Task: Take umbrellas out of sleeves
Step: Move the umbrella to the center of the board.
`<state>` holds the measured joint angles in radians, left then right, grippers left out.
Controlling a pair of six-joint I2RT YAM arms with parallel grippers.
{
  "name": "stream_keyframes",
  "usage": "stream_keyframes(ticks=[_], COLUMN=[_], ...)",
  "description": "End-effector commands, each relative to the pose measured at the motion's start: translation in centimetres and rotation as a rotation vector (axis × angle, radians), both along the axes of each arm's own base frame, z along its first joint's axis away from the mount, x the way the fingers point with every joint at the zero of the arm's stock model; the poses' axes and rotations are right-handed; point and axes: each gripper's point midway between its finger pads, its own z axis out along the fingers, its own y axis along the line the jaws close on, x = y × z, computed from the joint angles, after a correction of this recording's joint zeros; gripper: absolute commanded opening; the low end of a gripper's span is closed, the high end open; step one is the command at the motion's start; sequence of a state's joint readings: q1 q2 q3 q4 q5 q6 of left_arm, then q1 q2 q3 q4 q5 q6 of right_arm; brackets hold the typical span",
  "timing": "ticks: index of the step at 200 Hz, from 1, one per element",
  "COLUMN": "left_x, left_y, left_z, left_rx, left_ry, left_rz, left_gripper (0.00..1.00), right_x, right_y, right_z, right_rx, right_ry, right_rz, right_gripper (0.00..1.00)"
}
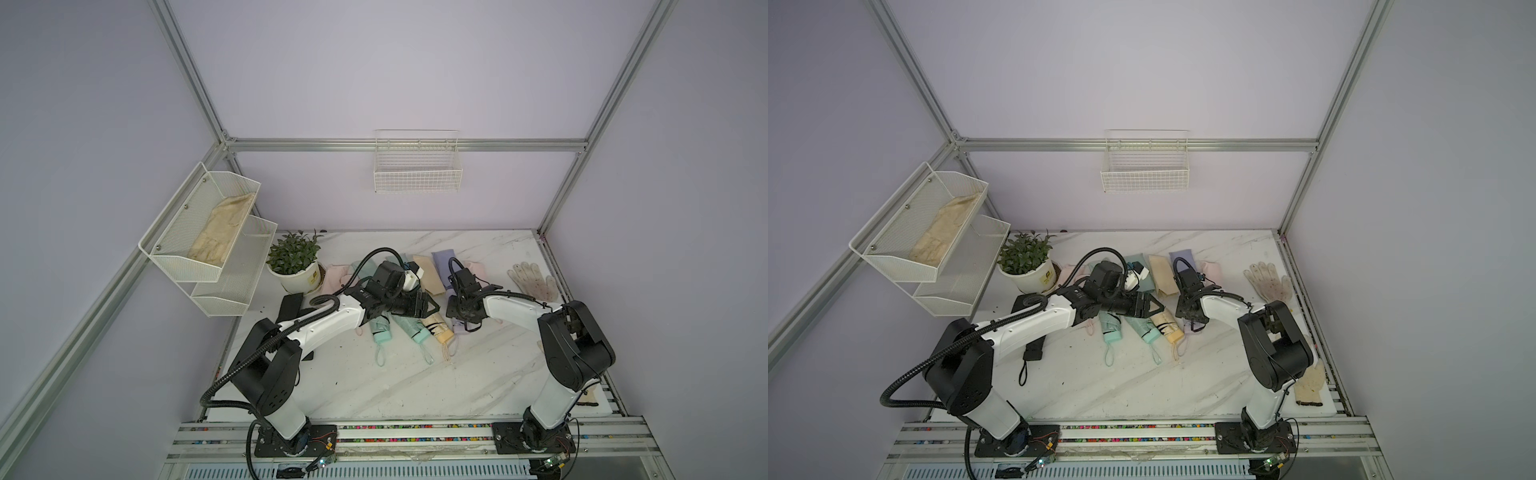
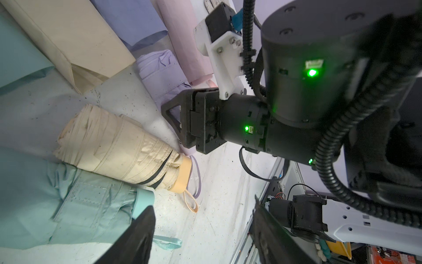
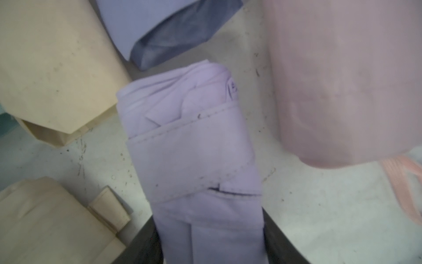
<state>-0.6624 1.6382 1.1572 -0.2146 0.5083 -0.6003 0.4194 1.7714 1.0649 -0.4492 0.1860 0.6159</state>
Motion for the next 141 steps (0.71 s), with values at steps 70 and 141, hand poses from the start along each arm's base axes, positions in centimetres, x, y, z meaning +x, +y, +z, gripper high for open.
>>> stream_keyframes(ticks=[70,141], left_x=[0.7,0.1], left_y=[0.9,0.9], left_z=[1.7,2.7], left_rx=[-0.021,-0.083], left_ry=[-0.061,-0.07], left_rz=[-0.026,-0.019], left_gripper=[0.68,0.68], right_x=[1.5,2.6], right_y=[-0.3,-5.4], right_z=[4.2,7.7], right_rx=[0.03,-0.037], right_ry=[-0.077,-0.143], right_rz=[-0.01,-0.091], right_gripper=[0.81,0.91])
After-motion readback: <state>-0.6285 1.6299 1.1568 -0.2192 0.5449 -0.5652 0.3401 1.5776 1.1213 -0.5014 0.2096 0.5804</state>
